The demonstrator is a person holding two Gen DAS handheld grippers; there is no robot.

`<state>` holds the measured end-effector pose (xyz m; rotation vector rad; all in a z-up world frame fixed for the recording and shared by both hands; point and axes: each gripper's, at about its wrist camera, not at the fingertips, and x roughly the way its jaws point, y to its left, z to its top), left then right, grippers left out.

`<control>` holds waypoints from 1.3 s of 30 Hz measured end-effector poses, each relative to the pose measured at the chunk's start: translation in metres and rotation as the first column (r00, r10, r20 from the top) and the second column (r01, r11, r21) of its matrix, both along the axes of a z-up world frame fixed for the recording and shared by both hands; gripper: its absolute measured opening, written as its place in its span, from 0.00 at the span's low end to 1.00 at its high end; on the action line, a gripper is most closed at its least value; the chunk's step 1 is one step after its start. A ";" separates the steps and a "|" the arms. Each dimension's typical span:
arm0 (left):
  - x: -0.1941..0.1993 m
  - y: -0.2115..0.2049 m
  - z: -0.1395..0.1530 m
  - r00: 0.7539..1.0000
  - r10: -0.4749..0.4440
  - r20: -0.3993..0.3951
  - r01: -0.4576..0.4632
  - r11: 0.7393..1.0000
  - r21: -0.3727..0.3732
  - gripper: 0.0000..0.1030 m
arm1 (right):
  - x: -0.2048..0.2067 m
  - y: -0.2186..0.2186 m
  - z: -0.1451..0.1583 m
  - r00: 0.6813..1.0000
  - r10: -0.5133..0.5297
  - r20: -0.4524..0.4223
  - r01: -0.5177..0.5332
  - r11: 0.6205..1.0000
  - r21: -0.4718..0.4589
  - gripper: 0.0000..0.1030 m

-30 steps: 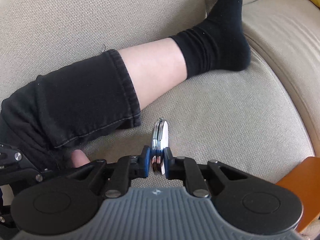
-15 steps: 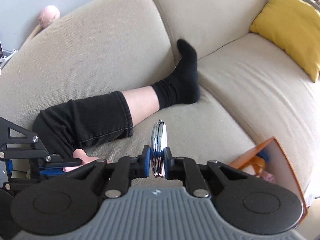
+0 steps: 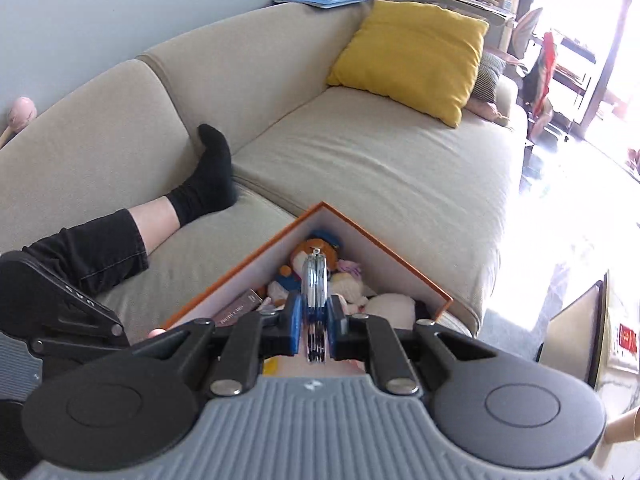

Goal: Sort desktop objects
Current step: 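Carry the selfie stick and glitter compact over the box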

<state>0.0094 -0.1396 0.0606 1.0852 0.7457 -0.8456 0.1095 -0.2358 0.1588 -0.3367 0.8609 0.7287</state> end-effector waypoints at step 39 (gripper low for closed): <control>0.087 -0.001 -0.123 0.833 -0.005 -0.553 0.103 0.984 0.146 0.12 | 0.059 0.026 -0.170 0.903 0.045 -0.428 -0.110 0.985 -0.130 0.13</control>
